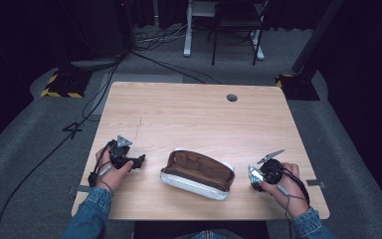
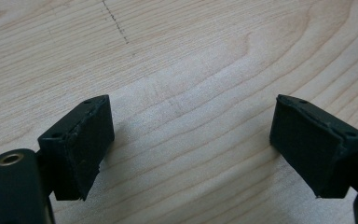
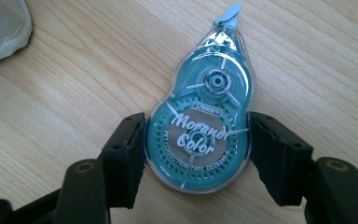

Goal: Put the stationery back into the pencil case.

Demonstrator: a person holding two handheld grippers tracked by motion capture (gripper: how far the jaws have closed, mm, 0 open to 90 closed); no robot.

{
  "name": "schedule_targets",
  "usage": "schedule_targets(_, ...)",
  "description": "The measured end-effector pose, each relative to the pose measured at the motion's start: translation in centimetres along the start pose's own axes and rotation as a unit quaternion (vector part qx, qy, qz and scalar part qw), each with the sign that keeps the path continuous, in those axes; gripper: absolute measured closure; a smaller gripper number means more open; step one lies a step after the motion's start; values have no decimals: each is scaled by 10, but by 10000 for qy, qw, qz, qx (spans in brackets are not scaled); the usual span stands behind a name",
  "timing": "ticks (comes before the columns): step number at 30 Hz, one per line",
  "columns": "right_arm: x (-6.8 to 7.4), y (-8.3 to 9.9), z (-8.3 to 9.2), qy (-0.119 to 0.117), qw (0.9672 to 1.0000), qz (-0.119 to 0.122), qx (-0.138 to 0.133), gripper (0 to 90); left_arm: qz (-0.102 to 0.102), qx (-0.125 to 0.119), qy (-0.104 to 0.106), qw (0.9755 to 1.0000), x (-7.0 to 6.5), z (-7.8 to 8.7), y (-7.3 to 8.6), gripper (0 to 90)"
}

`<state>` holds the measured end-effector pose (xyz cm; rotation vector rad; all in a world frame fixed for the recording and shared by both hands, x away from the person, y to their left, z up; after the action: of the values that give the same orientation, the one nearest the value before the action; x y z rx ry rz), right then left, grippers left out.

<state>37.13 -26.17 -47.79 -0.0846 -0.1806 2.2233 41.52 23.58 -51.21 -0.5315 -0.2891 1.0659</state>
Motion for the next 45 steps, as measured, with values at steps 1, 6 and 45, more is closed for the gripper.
schedule_targets(1,0,0,0,3,10000,2,-10,398,0,1,1,10000,0,0,0,138)
schedule_targets(6,-1,0,-1,-14,10000,13,-78,398,1,0,3,10000,0,0,0,138)
schedule_targets(45,8,-10,67,-212,9925,347,-1157,399,-5,5,6,10000,-1,0,1,139)
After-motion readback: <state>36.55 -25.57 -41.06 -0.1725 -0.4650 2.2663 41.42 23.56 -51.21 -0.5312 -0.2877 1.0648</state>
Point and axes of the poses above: each handheld gripper's, and its own axes: z roughly backward along the jaws, y roughly out of its underside, x roughly to its left, the point moved 1 cm from there along -z, roughly forward along the jaws, and after that the axes turned 11 degrees about x, right-handed, at the moved point
